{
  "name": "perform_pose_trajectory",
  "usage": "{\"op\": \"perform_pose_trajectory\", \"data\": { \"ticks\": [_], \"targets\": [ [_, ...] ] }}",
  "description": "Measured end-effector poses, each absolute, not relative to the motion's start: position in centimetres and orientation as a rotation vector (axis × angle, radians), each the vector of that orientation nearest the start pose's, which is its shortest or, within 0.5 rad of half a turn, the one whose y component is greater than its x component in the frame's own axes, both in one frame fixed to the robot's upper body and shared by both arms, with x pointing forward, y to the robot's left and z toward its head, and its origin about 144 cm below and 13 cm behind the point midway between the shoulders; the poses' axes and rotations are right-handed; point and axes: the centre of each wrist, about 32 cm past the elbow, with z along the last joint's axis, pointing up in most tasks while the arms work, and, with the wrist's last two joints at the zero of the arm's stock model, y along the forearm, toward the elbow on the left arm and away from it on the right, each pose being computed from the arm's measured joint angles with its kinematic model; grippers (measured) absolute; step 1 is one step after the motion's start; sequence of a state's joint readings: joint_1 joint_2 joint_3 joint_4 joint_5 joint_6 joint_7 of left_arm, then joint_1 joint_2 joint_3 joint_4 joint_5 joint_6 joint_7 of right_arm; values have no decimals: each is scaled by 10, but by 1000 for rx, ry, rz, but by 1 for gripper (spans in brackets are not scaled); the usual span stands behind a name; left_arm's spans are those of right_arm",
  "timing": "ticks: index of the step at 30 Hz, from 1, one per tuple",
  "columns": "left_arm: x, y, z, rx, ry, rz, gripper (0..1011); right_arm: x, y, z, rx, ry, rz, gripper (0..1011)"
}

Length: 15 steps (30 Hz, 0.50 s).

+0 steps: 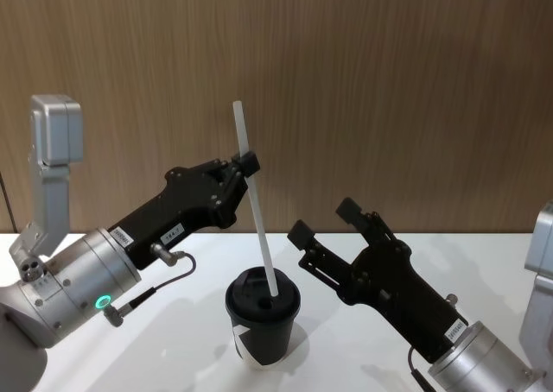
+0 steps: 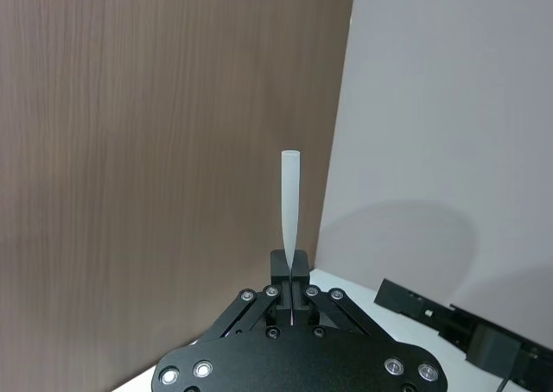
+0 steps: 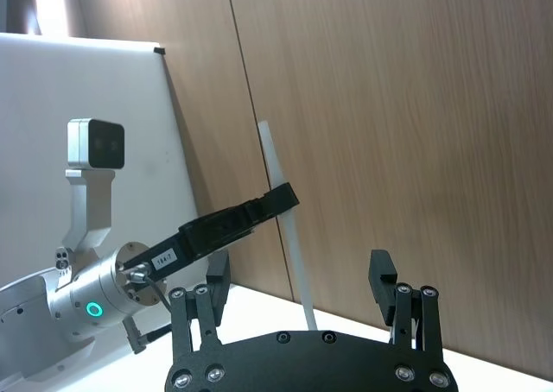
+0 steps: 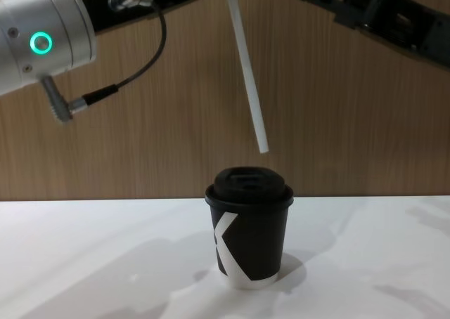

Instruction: Pick up the straw with one hand, pass it to the other hand, and insert it into the cup.

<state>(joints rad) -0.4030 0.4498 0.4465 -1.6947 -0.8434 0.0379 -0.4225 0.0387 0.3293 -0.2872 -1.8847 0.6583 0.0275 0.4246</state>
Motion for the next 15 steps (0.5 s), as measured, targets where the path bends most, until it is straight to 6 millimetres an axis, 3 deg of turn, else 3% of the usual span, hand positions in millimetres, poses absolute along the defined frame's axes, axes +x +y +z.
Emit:
{"op": "perform_pose_trajectory", "data": {
  "ticks": [15],
  "targets": [
    [519, 213, 1280, -329, -70, 665, 10, 442, -207, 1234, 387, 67, -719, 1001]
  ]
}}
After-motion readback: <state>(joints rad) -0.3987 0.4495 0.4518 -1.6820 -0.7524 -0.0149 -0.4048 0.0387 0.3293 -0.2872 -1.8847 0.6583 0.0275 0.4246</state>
